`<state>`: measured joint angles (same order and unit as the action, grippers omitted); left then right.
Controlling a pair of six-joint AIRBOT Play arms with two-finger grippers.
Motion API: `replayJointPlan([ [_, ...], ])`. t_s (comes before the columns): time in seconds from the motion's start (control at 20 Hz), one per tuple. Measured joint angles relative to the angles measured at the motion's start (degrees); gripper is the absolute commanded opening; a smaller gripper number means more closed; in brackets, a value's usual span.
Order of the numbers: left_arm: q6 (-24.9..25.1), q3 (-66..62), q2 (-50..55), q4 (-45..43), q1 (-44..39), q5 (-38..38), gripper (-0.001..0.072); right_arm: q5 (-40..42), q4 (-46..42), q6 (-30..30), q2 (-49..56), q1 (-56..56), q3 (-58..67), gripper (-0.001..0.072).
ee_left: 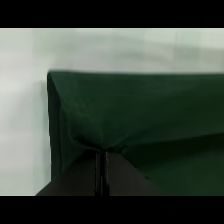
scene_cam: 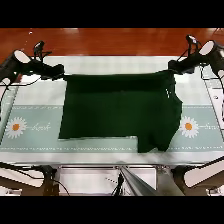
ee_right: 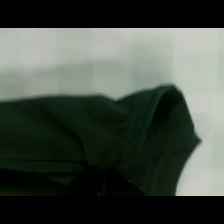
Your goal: Fold the shirts.
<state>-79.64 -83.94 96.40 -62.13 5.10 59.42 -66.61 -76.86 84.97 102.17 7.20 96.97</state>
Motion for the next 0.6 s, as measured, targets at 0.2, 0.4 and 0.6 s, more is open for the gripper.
replayJointPlan([
  [0.2, 0.0, -1.1, 2.4, -0.5, 0.3, 7.8, 0.0027, -9.5, -4.0, 0.6, 0.9, 0.1, -0.1, 0.0028],
  [0.4, -1.3, -1.4, 4.9, -0.7, -0.2, 10.8, 0.0029, -13.4, -4.5, 2.9, 2.1, -0.2, -0.1, 0.0029],
  [0.6, -1.7, -1.5, 5.6, -0.7, 0.1, 11.7, 0.0160, -16.1, -4.6, 3.7, 2.4, -0.4, -0.1, 0.0101],
])
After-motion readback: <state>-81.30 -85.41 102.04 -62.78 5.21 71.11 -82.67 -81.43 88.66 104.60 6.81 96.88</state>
